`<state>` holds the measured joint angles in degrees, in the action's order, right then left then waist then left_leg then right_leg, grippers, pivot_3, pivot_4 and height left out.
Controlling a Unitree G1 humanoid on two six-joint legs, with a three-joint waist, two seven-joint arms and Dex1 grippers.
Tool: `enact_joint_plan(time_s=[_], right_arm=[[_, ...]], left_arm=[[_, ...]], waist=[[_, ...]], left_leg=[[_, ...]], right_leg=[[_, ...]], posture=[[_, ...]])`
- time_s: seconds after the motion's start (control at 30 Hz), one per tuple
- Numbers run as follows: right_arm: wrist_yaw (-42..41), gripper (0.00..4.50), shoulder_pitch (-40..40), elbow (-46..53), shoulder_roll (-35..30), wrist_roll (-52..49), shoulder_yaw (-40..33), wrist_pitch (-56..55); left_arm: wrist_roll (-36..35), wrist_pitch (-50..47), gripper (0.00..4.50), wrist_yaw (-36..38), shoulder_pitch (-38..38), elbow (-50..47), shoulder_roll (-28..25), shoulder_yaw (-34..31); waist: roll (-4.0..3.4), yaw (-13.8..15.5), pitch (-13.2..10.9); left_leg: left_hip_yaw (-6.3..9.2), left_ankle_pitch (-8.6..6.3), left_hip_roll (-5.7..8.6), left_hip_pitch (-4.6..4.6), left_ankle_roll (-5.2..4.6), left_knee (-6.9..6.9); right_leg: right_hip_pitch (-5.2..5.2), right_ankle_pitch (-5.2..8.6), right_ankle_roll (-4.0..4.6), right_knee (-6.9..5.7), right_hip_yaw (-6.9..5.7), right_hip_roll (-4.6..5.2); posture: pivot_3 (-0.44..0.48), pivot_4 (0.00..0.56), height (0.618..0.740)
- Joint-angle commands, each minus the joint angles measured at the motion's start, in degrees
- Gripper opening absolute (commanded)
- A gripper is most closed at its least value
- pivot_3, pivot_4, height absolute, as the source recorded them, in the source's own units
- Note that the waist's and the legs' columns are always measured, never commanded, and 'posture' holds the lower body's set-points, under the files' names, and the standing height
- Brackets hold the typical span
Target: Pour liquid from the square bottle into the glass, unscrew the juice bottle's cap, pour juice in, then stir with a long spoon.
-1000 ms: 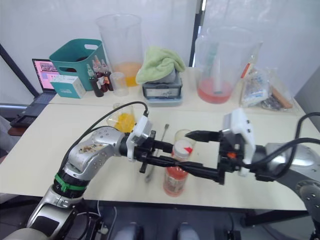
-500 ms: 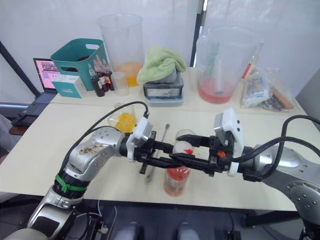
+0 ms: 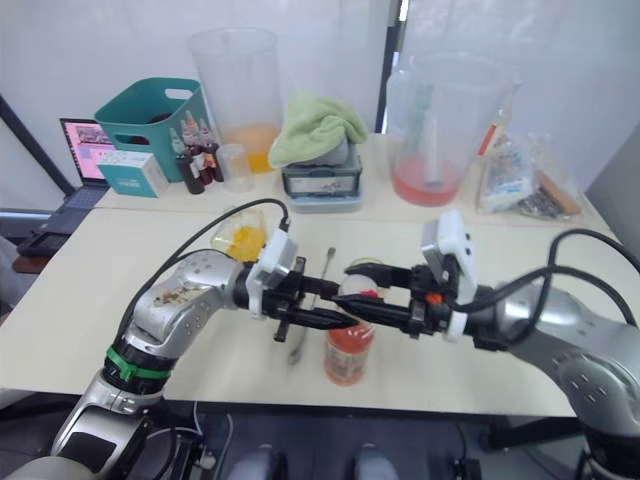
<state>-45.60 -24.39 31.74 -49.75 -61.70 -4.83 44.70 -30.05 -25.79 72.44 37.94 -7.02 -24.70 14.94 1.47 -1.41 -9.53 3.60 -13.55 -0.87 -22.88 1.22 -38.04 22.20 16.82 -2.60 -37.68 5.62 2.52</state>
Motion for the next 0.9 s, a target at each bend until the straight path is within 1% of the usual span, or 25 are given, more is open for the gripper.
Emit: enact_joint_plan(time_s=[0.03, 0.1, 0.2, 0.23, 0.27, 0.33, 0.43, 0.6, 0.67, 0.73, 0.77, 0.83, 0.9], right_arm=[[-15.8, 1.72, -9.8, -6.7, 1.1, 7.5, 7.6, -5.8], [-23.3, 1.72, -15.5, -11.7, 1.8, 11.8, 12.0, -7.3], [-38.7, 1.72, -26.4, -21.3, 2.9, 19.4, 20.5, -10.2], [-42.8, 1.72, -29.2, -24.0, 3.5, 21.0, 22.4, -10.8], [-45.3, 1.72, -31.0, -25.8, 3.9, 22.0, 23.6, -11.3], [-46.8, 1.72, -34.1, -29.7, 4.5, 23.4, 26.6, -13.4], [-46.9, 1.72, -35.6, -31.9, 3.8, 23.0, 28.9, -15.3], [-46.9, 1.72, -35.2, -31.4, 2.7, 20.9, 24.8, -12.1], [-45.1, 2.77, -34.6, -29.2, 2.2, 18.2, 21.3, -8.5], [-42.1, 3.38, -33.2, -26.0, 1.6, 14.6, 17.2, -4.6], [-40.4, 3.80, -32.3, -24.4, 1.3, 13.1, 15.1, -2.9], [-35.9, 4.43, -30.3, -21.0, 1.0, 9.7, 10.2, 0.6], [-33.3, 4.47, -29.3, -19.1, 1.3, 8.1, 7.5, 2.6]], left_arm=[[0.8, 3.2, 1.16, 5.7, 1.9, 1.6, -0.7, 1.5], [1.0, 4.2, 1.16, 8.2, 2.7, 3.0, -1.1, 1.6], [2.1, 7.4, 1.16, 13.2, 4.6, 6.8, -1.3, 2.3], [2.4, 8.2, 1.16, 14.1, 5.1, 7.8, -1.0, 2.5], [2.6, 8.7, 1.16, 14.7, 5.4, 8.6, -0.8, 2.6], [3.1, 9.7, 1.16, 15.1, 5.8, 9.5, 0.2, 3.0], [3.8, 10.6, 1.16, 15.2, 6.0, 9.9, 1.1, 3.2], [4.4, 11.0, 1.16, 14.6, 7.1, 10.9, 2.3, 2.5], [4.7, 11.1, 1.16, 14.6, 7.3, 11.1, 2.7, 2.4], [4.8, 11.1, 1.16, 14.3, 7.4, 11.0, 3.1, 2.4], [4.9, 11.1, 1.16, 14.2, 7.4, 11.0, 3.3, 2.5], [5.1, 11.2, 1.16, 13.7, 7.4, 11.1, 3.6, 2.5], [5.3, 11.2, 1.16, 13.5, 7.4, 11.2, 3.8, 2.5]], waist=[[-0.03, -0.3, 0.0], [-0.04, -0.3, 0.0], [-0.06, -0.4, 0.0], [-0.06, -0.4, 0.0], [-0.06, -0.4, 0.0], [-0.07, -0.3, 0.0], [-0.07, -0.2, 0.0], [-0.07, 0.2, 0.0], [-0.07, 0.5, 0.0], [-0.08, 0.8, 0.0], [-0.08, 0.9, 0.0], [-0.08, 0.9, 0.0], [-0.09, 0.8, 0.0]], left_leg=[[-0.01, 0.01, -0.01, 0.03, -0.02, 0.00], [0.02, 0.01, -0.04, 0.02, -0.02, 0.00], [0.03, 0.01, -0.01, 0.00, -0.02, 0.00], [0.04, 0.01, -0.01, 0.01, -0.02, 0.00], [0.05, 0.01, 0.00, 0.00, -0.02, 0.00], [0.12, 0.01, 0.01, 0.01, -0.02, 0.00], [0.26, 0.00, 0.04, 0.02, -0.02, 0.00], [0.36, 0.01, 0.06, 0.01, -0.02, -0.08], [0.36, 0.01, 0.06, 0.00, -0.02, -0.12], [0.42, 0.01, 0.08, -0.06, -0.02, -0.18], [0.44, 0.01, 0.12, -0.10, -0.02, -0.21], [0.54, 0.01, 0.13, -0.18, -0.02, -0.23], [0.61, 0.00, 0.14, -0.20, -0.02, -0.22]], right_leg=[[0.00, 0.00, 0.00, -0.01, 0.00, -0.01], [0.00, 0.00, 0.00, -0.02, -0.05, -0.03], [0.04, 0.00, 0.01, -0.06, -0.05, -0.02], [0.03, 0.00, 0.01, -0.10, -0.07, -0.01], [0.06, 0.00, 0.01, -0.15, -0.07, -0.01], [0.07, -0.01, 0.01, -0.27, -0.10, -0.01], [0.07, -0.03, 0.05, -0.37, -0.14, 0.02], [0.05, -0.06, 0.09, -0.38, -0.20, 0.02], [0.05, -0.06, 0.09, -0.39, -0.21, 0.02], [0.05, -0.06, 0.09, -0.40, -0.24, 0.03], [0.05, -0.06, 0.09, -0.40, -0.24, 0.06], [0.06, -0.06, 0.09, -0.40, -0.27, 0.06], [0.07, -0.07, 0.09, -0.41, -0.32, 0.05]], posture=[[0.000, 0.150, 0.740], [0.000, 0.150, 0.740], [0.000, 0.150, 0.740], [0.000, 0.150, 0.740], [0.000, 0.150, 0.740], [0.000, 0.150, 0.740], [0.000, 0.150, 0.740], [0.000, 0.150, 0.740], [0.000, 0.150, 0.740], [0.000, 0.150, 0.740], [0.000, 0.150, 0.740], [0.000, 0.150, 0.740], [0.000, 0.150, 0.740]])
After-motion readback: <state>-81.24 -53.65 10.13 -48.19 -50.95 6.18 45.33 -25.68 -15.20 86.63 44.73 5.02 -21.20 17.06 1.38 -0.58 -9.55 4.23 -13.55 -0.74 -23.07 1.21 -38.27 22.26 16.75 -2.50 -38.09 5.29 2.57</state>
